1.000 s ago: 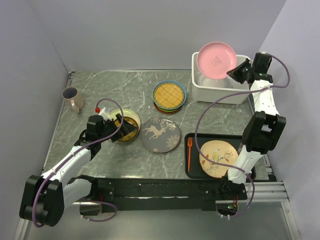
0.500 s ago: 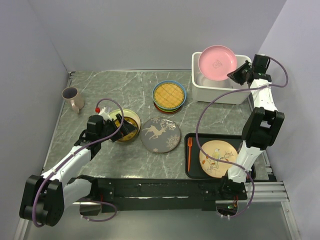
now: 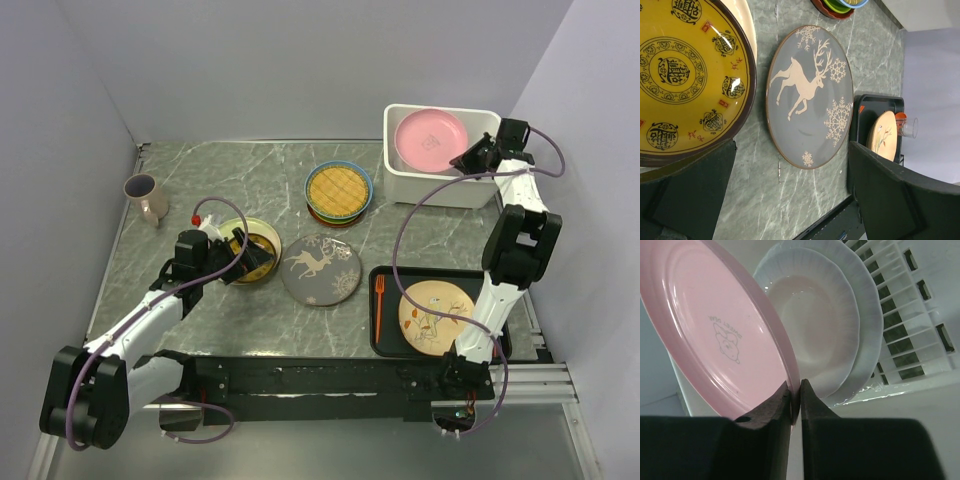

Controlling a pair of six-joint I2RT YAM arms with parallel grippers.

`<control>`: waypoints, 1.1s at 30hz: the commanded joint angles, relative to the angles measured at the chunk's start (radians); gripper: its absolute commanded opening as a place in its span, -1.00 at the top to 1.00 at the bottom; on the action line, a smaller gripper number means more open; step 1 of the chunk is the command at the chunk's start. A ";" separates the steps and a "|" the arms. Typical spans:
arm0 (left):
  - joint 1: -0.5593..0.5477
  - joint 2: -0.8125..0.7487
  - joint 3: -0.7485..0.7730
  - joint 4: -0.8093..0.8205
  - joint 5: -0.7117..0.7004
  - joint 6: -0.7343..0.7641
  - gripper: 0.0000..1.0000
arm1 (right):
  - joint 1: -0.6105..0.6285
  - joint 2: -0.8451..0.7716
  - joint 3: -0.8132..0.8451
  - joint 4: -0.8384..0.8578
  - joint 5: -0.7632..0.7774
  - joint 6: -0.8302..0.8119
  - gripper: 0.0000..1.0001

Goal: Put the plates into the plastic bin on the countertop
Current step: Place the plate in the plastic bin.

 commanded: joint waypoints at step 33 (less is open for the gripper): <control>0.004 0.008 0.014 0.043 0.021 0.016 -0.99 | 0.009 0.006 0.058 -0.026 0.049 -0.028 -0.38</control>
